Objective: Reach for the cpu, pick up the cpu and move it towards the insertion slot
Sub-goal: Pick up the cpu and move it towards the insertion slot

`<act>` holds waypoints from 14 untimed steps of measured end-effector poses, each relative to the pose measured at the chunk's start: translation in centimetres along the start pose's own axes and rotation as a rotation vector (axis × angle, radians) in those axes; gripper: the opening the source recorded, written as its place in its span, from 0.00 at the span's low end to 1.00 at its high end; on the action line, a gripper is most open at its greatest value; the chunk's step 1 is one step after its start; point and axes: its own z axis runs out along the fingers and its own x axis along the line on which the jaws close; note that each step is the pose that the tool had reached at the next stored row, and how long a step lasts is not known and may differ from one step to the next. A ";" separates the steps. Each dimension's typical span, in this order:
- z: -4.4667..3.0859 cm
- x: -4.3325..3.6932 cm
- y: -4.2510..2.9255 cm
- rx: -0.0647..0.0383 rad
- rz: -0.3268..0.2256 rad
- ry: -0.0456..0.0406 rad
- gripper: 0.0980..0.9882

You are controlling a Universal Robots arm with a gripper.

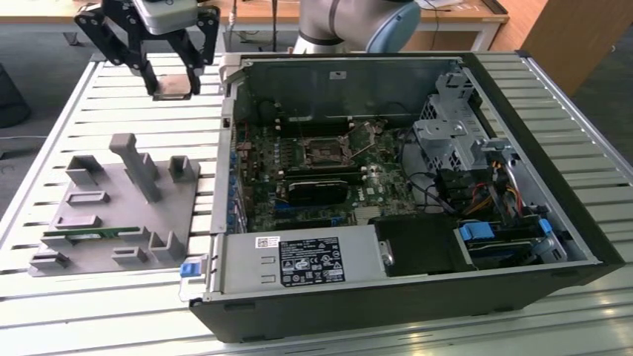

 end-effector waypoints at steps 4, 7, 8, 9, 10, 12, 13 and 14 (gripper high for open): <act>0.00 -1.29 0.38 0.000 0.000 0.0000 0.50; 0.00 -2.23 0.68 0.000 0.000 0.0000 0.50; 0.00 -2.55 0.78 0.000 0.000 -0.0001 0.50; -0.01 -2.86 0.88 0.000 0.000 0.0000 0.50; -0.01 -3.20 1.00 0.000 0.000 0.0001 0.50; 0.00 -3.82 1.22 0.000 0.000 0.0000 0.50; 0.00 -4.13 1.34 0.000 0.000 -0.0001 0.50; 0.00 -4.44 1.45 0.000 0.000 0.0000 0.50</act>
